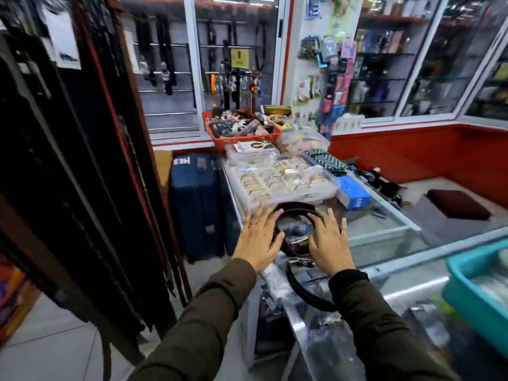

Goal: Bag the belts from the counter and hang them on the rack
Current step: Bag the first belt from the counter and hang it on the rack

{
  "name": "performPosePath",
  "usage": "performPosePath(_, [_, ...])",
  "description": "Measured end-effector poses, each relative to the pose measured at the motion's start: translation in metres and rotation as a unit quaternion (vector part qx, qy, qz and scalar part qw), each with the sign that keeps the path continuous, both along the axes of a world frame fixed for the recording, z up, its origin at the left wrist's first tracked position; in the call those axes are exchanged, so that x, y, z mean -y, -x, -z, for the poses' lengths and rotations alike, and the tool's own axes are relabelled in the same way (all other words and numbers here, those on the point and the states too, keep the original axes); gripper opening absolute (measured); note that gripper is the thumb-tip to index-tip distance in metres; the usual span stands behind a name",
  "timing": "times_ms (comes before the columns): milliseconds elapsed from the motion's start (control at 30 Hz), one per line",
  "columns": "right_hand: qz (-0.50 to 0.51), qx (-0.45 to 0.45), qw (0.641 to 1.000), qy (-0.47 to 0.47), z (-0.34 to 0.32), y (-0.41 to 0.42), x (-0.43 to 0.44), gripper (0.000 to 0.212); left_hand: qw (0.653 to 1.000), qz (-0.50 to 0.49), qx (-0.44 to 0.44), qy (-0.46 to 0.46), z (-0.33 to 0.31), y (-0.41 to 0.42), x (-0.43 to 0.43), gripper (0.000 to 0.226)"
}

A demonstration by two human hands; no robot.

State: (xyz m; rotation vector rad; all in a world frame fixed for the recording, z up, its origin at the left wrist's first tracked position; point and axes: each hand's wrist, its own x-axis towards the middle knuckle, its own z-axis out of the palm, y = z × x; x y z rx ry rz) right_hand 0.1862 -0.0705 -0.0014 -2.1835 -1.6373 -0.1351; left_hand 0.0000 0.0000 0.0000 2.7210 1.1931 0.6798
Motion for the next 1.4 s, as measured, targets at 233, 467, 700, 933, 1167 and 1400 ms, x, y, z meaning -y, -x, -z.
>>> performPosePath(233, [-0.014, -0.030, 0.974, 0.223, 0.021, -0.029, 0.018, 0.042, 0.975, 0.117, -0.173, 0.078, 0.025, -0.032, -0.001, 0.081])
performPosePath(467, [-0.035, 0.022, 0.982, 0.185, 0.023, -0.030, 0.025, 0.032, 0.962, 0.106, -0.252, -0.016, 0.016, -0.043, 0.002, 0.038])
performPosePath(700, [-0.039, 0.054, 0.994, 0.090, 0.007, -0.026, 0.025, 0.032, 0.973, 0.066, -0.219, -0.043, 0.000, -0.036, 0.004, 0.032])
performPosePath(933, [-0.069, 0.083, 0.994, 0.023, -0.029, -0.004, 0.014, 0.032, 0.984, 0.049, -0.149, -0.087, -0.028, -0.001, -0.003, 0.033])
performPosePath(1167, [-0.171, 0.086, 0.980, -0.053, -0.083, 0.058, -0.004, 0.030, 0.985, 0.022, -0.041, -0.165, -0.069, 0.073, -0.004, 0.032])
performPosePath(1400, [-0.272, -0.022, 0.960, -0.055, -0.109, 0.138, -0.020, 0.029, 0.972, -0.062, 0.084, -0.210, -0.100, 0.170, 0.016, 0.028])
